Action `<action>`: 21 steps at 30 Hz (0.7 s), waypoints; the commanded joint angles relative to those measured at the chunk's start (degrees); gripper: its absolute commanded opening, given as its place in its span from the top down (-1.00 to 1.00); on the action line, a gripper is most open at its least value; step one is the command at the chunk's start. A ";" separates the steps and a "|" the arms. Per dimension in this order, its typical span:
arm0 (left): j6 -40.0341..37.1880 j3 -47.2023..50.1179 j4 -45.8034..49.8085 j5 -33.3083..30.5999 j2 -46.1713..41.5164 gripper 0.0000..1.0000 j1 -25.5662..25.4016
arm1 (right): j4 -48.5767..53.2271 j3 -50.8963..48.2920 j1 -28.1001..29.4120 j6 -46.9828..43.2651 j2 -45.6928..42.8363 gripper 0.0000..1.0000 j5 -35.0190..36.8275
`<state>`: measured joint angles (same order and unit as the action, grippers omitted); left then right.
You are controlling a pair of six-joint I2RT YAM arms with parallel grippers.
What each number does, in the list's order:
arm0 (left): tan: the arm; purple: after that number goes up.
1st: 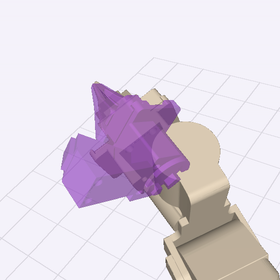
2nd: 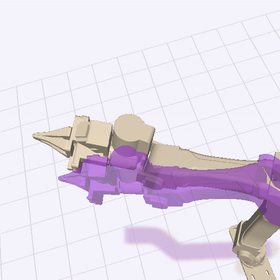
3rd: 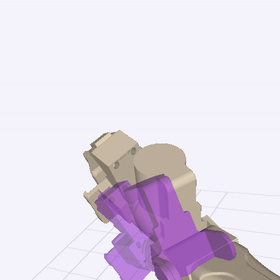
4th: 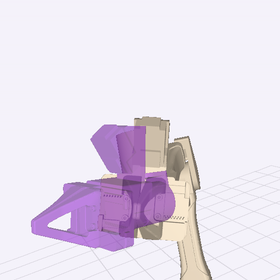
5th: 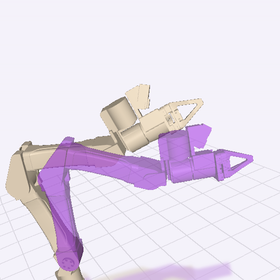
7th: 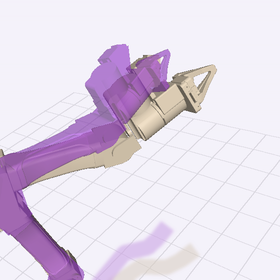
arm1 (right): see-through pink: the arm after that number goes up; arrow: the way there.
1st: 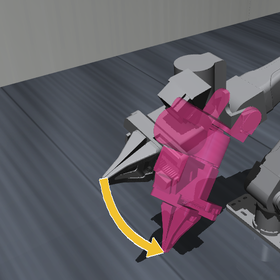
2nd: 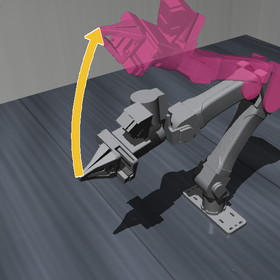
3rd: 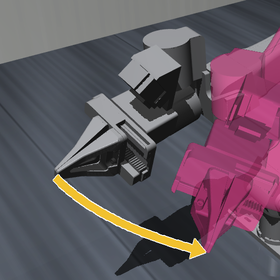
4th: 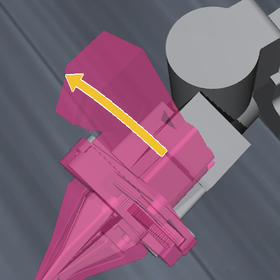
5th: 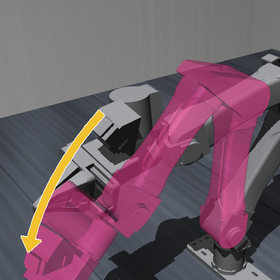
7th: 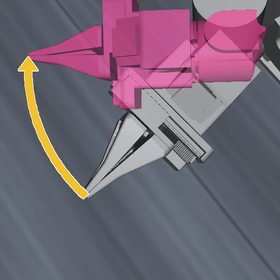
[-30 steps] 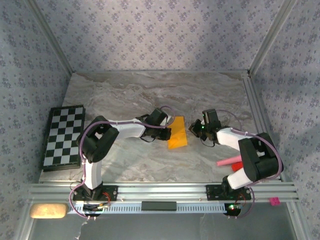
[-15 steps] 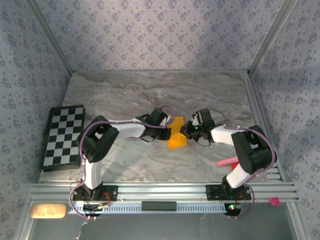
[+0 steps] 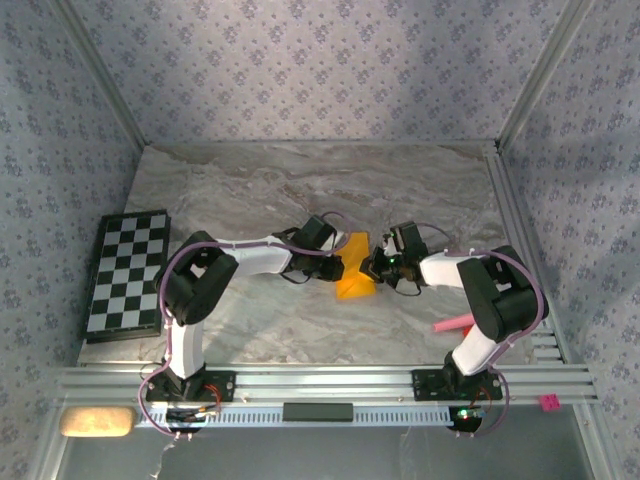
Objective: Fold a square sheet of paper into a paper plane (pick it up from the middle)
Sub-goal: Fold the triangle a second time at the center of the table.
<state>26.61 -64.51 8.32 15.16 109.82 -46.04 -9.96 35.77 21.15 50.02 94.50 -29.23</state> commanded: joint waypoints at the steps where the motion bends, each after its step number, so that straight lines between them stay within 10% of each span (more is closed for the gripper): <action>1: 1.72 -2.60 7.41 -3.42 -1.73 0.41 0.51 | 4.95 -2.63 -0.43 -1.62 1.43 0.93 4.01; 8: 6.64 -2.98 11.55 -5.55 -7.95 0.13 0.59 | 4.57 -3.12 -0.54 -1.16 0.91 0.93 4.80; 15: 10.88 -1.85 6.03 6.75 -10.20 0.71 -0.77 | 4.58 -2.93 -0.52 -0.93 0.77 0.93 4.84; 21: 12.13 -3.35 4.23 10.09 -7.09 0.77 -3.38 | 4.37 -2.89 -0.49 -0.82 0.92 0.93 4.52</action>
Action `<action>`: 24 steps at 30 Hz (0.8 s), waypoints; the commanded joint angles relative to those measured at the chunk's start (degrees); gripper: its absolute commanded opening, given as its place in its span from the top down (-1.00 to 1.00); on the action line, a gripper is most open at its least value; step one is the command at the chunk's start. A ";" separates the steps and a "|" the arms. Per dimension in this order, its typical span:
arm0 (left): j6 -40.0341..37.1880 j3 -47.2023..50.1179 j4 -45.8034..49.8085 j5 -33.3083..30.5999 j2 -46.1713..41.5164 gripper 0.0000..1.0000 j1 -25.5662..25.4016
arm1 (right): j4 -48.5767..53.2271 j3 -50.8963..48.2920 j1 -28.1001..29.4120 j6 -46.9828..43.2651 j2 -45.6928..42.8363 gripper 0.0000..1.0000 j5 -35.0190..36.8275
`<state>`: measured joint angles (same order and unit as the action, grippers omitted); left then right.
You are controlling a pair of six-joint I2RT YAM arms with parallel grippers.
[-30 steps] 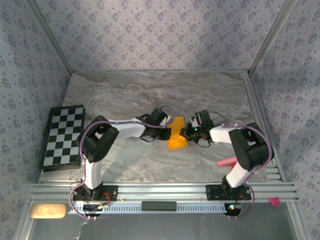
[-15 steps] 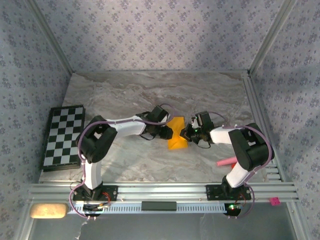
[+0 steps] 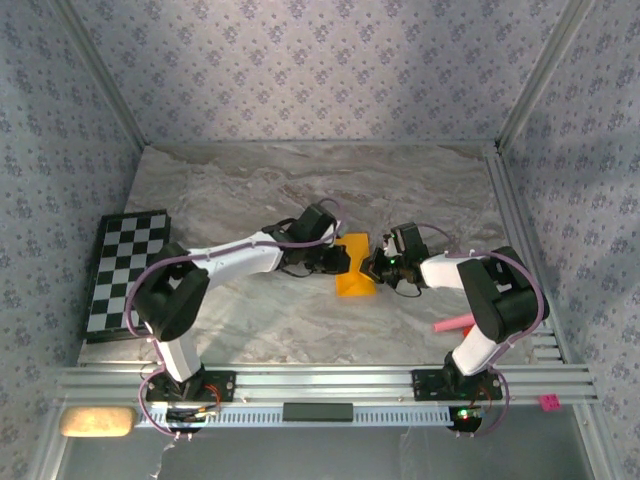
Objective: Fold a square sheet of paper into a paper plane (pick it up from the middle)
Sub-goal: Fold the triangle a second time at the center of the table.
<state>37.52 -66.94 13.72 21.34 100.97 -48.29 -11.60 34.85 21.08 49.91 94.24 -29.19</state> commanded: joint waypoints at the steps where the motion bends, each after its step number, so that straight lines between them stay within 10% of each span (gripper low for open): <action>1: 0.99 -1.47 -1.02 4.21 2.38 0.76 -1.44 | 5.83 -1.95 -0.47 -0.70 1.19 0.93 4.43; 24: 0.07 -5.63 2.62 4.41 9.94 0.78 -2.55 | 5.98 -1.94 -0.46 -0.79 1.92 0.92 3.99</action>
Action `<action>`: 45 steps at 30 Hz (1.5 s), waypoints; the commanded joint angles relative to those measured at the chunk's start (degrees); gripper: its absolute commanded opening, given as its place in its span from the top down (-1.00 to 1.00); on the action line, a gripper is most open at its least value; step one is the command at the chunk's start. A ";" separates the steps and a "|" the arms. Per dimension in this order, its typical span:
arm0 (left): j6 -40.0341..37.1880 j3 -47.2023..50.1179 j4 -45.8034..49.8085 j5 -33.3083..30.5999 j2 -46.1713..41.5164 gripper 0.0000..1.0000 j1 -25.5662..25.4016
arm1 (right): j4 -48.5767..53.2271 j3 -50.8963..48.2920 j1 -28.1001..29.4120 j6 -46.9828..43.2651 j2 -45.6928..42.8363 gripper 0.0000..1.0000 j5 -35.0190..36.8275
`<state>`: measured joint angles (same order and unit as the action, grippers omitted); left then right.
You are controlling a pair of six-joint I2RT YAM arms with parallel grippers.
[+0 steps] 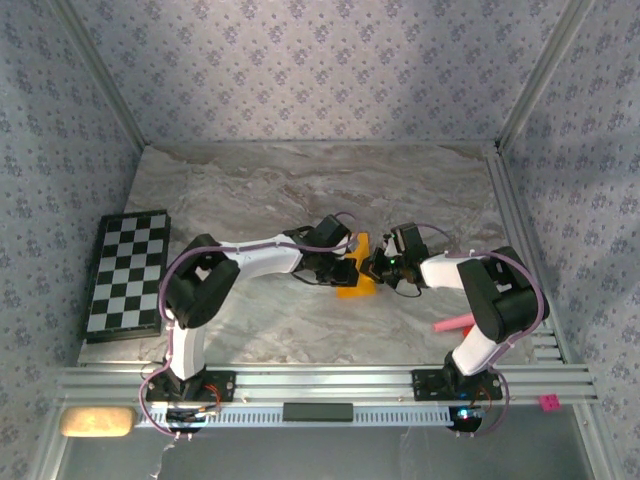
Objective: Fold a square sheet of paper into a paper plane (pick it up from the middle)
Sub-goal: Fold the triangle a second time at the center of the table.
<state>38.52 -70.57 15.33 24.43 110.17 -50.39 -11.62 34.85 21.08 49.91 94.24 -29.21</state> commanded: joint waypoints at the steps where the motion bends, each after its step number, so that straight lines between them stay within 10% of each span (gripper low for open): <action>1: -1.14 -2.41 1.47 1.16 0.98 0.78 -0.50 | 6.07 -1.90 -0.44 -0.78 2.11 0.92 4.00; 45: -1.44 8.13 1.24 -3.03 -0.86 0.77 -0.89 | 8.19 -2.07 -0.78 -1.84 2.86 0.94 5.13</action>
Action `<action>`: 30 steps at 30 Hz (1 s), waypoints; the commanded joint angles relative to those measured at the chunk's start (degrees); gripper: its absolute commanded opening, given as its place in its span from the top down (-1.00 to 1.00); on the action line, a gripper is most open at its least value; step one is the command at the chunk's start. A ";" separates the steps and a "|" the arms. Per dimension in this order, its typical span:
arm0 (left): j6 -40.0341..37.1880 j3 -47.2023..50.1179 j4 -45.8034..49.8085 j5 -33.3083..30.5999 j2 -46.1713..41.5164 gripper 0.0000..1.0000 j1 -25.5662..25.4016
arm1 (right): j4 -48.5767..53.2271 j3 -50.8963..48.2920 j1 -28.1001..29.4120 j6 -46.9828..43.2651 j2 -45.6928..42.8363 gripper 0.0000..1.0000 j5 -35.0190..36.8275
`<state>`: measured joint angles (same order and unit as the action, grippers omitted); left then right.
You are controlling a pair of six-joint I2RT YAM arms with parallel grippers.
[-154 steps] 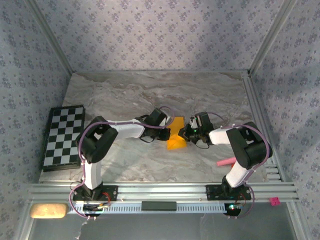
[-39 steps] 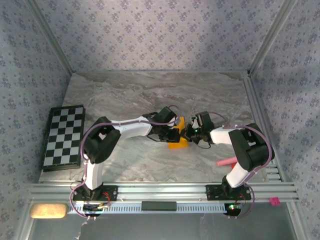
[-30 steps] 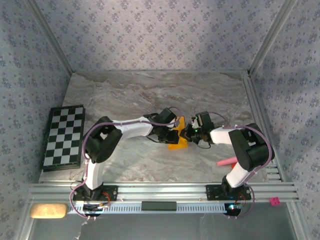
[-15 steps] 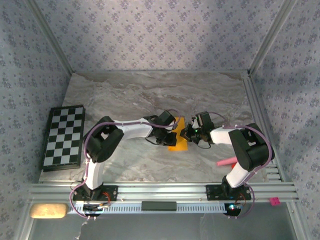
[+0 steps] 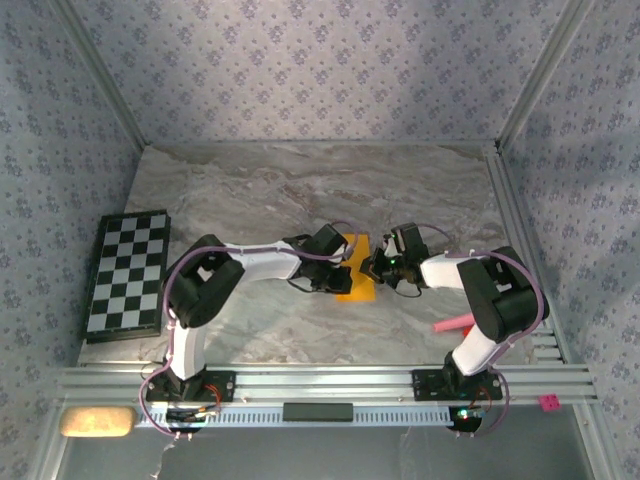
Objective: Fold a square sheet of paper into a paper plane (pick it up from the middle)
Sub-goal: Fold the triangle a second time at the center of the table.
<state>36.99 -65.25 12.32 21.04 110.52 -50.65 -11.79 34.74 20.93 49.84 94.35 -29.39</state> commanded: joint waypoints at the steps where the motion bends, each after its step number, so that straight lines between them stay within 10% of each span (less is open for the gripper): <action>1: 0.19 3.48 3.93 0.53 -1.53 0.77 -0.59 | 8.50 -1.97 -0.63 -1.86 2.71 0.94 5.37; 30: 1.82 8.08 1.04 -0.50 -15.53 0.74 -0.42 | 9.29 -1.48 -0.47 -1.77 2.44 0.94 5.31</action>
<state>37.63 -54.74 13.61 19.97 96.73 -51.48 -11.53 34.81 20.91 49.43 94.39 -29.41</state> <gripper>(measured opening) 0.128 0.052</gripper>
